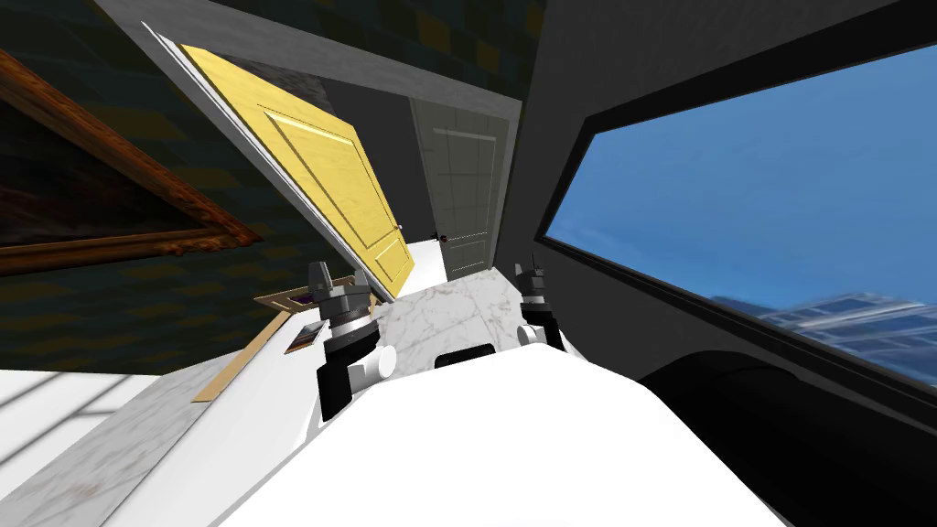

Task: Push the door open

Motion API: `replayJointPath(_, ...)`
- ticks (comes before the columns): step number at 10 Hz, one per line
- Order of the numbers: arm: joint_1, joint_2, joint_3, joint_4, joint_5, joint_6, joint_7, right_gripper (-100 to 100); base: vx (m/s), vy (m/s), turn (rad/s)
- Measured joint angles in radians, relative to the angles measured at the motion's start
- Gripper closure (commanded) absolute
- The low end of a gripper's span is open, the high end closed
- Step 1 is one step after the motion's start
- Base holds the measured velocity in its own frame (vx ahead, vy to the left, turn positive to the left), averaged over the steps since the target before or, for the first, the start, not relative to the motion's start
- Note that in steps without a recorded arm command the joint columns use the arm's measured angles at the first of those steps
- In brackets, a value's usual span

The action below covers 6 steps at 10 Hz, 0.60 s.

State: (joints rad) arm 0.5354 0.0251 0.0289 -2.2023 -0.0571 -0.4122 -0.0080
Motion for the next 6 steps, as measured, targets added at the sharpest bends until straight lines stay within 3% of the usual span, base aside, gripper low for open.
replayJointPath(2,-0.015,-0.016,0.002,0.041,-0.02,-0.014,-0.028,-100,0.198,-0.013,0.116)
replayJointPath(6,-0.042,-0.042,0.006,0.116,-0.06,-0.043,-0.087,-100,0.131,-0.005,0.108)
